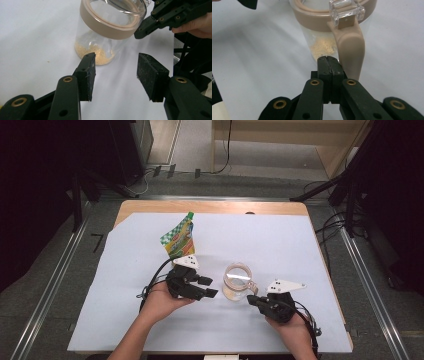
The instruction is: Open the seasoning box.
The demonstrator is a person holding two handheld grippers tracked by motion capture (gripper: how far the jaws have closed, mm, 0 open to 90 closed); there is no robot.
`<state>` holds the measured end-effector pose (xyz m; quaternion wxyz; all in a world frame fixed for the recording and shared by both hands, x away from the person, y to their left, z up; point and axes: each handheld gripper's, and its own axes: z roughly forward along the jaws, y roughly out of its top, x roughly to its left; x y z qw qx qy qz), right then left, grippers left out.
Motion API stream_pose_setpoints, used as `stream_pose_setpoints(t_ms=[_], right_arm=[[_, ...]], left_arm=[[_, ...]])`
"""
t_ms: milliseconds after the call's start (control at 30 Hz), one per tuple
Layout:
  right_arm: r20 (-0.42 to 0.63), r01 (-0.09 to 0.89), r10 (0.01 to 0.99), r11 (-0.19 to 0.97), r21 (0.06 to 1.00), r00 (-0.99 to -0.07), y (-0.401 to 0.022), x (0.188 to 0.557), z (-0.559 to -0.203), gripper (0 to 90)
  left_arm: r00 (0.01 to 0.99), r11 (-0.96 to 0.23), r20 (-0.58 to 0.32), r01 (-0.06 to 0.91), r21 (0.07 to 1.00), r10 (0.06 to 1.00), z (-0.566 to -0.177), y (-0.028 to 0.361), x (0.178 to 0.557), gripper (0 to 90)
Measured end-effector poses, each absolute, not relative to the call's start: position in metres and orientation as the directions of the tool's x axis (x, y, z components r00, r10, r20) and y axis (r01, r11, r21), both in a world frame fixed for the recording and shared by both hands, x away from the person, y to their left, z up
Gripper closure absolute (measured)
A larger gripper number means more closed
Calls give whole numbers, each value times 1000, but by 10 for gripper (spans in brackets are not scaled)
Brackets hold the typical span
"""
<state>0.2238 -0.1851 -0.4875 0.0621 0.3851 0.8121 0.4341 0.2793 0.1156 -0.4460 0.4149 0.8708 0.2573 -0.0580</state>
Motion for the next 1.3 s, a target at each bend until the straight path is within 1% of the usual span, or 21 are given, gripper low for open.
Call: stream_pose_setpoints(t_ms=[233, 300, 333, 367, 500, 867, 1000, 1200, 1300], right_arm=[[232, 580, 698, 313, 752, -678, -194, 232, -487, 900], [235, 585, 703, 308, 750, -671, -198, 236, -487, 900], [234, 589, 708, 306, 748, -666, -201, 241, -487, 900], [234, 589, 708, 306, 748, -666, -201, 241, -487, 900], [233, 594, 719, 300, 746, -655, -207, 251, -487, 900], [225, 592, 734, 285, 754, -641, -216, 272, -490, 900], [250, 606, 726, 279, 745, -641, -219, 283, -493, 900], [247, 594, 716, 282, 753, -653, -227, 278, -483, 900], [243, 595, 721, 282, 753, -650, -233, 275, -478, 900]], left_arm=[[864, -529, -310, 491, 692, 397, -447, 114, 279, 479], [863, -520, -310, 491, 699, 398, -448, 113, 279, 453], [865, -517, -307, 487, 704, 397, -448, 113, 279, 417], [865, -514, -307, 487, 706, 397, -448, 112, 279, 411], [870, -528, -298, 479, 702, 392, -451, 107, 279, 402], [867, -537, -314, 489, 687, 388, -453, 97, 277, 394], [875, -535, -301, 472, 701, 378, -448, 93, 275, 376], [863, -527, -326, 496, 690, 386, -446, 92, 284, 357], [867, -516, -325, 489, 703, 378, -441, 91, 288, 342]])
